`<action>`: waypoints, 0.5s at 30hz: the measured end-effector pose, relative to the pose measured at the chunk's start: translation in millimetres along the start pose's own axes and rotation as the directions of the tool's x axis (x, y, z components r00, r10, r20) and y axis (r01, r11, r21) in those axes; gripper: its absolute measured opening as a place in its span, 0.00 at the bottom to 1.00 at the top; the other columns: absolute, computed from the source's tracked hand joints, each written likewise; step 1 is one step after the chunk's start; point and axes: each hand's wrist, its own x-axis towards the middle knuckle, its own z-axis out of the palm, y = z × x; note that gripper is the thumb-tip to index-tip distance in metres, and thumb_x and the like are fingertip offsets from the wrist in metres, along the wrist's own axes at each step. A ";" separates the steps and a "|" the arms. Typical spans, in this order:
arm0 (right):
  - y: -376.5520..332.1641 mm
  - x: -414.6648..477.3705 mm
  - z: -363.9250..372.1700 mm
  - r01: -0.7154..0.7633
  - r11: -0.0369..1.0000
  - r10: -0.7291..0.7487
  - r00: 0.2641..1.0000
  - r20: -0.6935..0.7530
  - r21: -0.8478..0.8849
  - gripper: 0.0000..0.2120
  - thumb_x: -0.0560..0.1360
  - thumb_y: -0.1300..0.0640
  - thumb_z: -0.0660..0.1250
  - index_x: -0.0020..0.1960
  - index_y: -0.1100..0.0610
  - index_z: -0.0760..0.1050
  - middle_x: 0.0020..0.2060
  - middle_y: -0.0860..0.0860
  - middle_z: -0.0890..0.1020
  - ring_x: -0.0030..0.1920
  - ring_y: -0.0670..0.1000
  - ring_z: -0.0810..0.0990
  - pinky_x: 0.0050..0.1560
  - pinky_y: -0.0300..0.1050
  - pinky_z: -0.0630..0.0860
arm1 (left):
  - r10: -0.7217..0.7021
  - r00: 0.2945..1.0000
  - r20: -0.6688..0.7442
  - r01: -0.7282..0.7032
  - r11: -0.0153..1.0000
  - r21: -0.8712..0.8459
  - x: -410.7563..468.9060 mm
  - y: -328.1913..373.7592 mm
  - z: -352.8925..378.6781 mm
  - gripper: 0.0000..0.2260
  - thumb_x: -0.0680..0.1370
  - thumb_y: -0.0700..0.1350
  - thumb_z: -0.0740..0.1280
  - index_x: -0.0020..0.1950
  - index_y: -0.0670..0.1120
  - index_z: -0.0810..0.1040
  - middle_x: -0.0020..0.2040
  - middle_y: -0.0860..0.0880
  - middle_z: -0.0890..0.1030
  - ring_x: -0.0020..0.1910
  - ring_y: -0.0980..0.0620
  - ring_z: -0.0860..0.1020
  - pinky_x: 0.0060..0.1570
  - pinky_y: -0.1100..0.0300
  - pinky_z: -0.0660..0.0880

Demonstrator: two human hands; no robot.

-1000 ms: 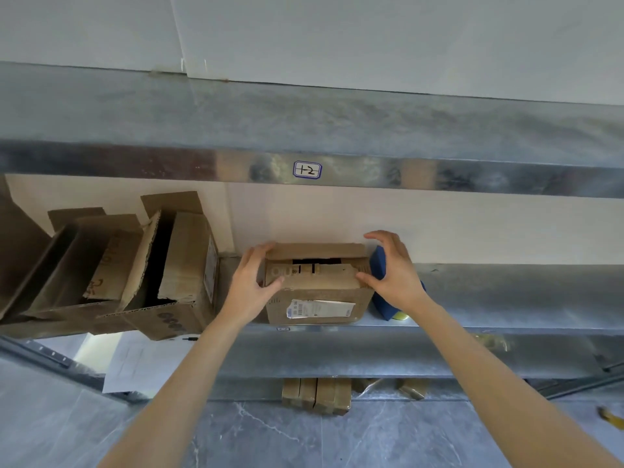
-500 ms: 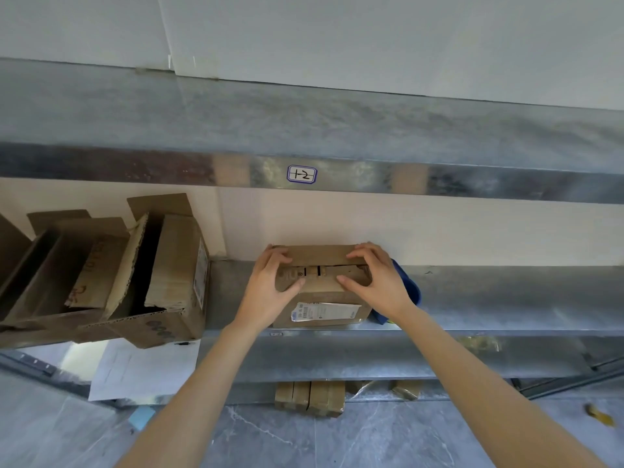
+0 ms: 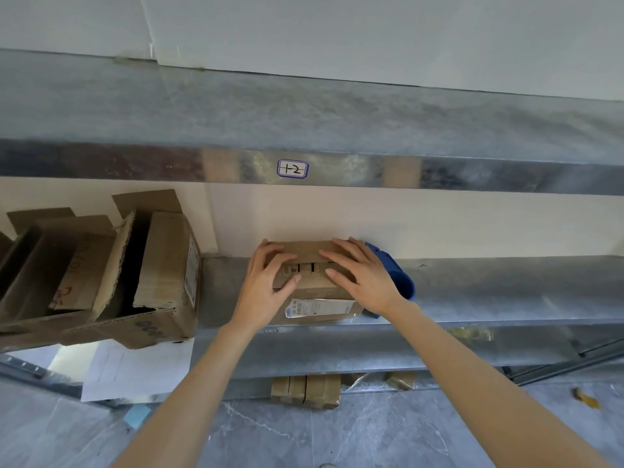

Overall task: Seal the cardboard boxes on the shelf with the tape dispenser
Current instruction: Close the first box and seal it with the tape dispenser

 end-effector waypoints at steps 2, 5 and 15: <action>0.7 0.3 1.6 -0.004 1.000 0.004 1.000 -0.022 0.007 0.27 0.78 0.31 0.47 0.74 0.37 0.65 0.77 0.42 0.61 0.79 0.51 0.53 0.77 0.53 0.53 | -0.010 1.000 -0.015 0.010 1.000 -0.024 0.2 0.9 1.8 0.17 0.77 0.55 0.67 0.63 0.49 0.79 0.68 0.50 0.71 0.78 0.50 0.58 0.73 0.54 0.58; 0.4 -0.4 4.0 -0.008 0.999 0.010 0.998 -0.061 0.031 0.27 0.78 0.33 0.51 0.73 0.41 0.68 0.76 0.42 0.64 0.78 0.50 0.55 0.75 0.51 0.56 | -0.014 1.000 -0.022 0.013 0.999 -0.039 0.4 1.8 3.0 0.19 0.77 0.59 0.65 0.62 0.50 0.79 0.68 0.51 0.71 0.77 0.50 0.59 0.73 0.53 0.60; 23.5 -28.6 -10.0 -0.236 0.920 0.350 0.854 -0.385 0.313 0.11 0.83 0.56 0.60 0.62 0.56 0.75 0.59 0.50 0.80 0.58 0.51 0.77 0.54 0.43 0.74 | -0.043 0.992 -0.117 0.033 0.996 -0.079 -0.2 3.0 7.8 0.12 0.75 0.44 0.74 0.58 0.48 0.81 0.65 0.51 0.73 0.75 0.52 0.63 0.70 0.72 0.57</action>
